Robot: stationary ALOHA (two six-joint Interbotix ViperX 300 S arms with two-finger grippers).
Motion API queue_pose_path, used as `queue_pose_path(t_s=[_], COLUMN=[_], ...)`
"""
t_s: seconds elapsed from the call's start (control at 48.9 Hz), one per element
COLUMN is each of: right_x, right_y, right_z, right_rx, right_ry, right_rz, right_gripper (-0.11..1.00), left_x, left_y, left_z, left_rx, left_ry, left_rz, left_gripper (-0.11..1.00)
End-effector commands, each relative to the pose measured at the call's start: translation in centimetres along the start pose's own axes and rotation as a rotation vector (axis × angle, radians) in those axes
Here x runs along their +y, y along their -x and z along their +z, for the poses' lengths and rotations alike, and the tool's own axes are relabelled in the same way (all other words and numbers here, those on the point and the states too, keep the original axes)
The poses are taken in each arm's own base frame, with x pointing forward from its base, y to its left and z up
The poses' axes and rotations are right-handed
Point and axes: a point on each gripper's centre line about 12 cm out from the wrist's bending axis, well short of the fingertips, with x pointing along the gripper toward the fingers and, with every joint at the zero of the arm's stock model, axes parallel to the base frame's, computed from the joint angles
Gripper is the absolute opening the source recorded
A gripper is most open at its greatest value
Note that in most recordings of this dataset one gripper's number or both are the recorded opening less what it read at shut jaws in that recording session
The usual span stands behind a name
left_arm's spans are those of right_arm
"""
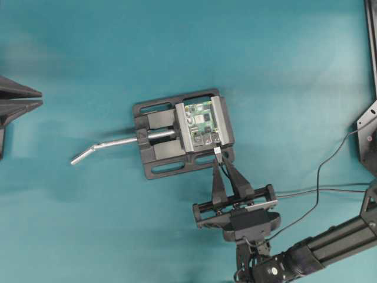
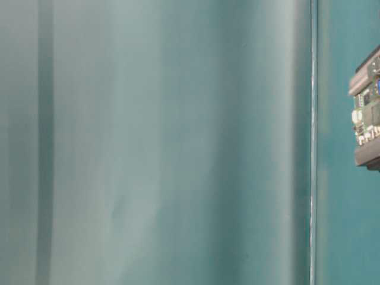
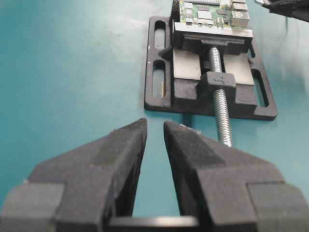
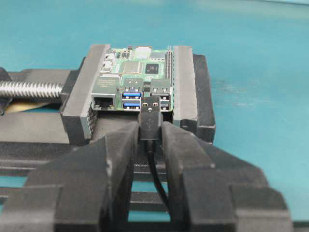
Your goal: Insert the USB into the fixed PCB.
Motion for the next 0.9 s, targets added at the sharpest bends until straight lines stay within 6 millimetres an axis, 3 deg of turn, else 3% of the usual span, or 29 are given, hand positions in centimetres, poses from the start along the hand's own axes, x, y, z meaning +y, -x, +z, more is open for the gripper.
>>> queue_pose_path(t_s=[0.0,0.879], right_x=[0.66,0.47], right_y=[0.18,-0.41], right_z=[1.61,1.37], right_rx=[0.011,0.02], right_ry=[-0.044,-0.035], right_rz=[0.001,-0.014], right_gripper=[0.21,0.21], left_x=[-0.06,-0.07], left_y=[0.06,0.05], left_z=[1.13,1.07], left_rx=[-0.026,-0.025], left_ry=[-0.001,-0.001], left_rz=[0.001,0.0], left_gripper=[0.28,0.28])
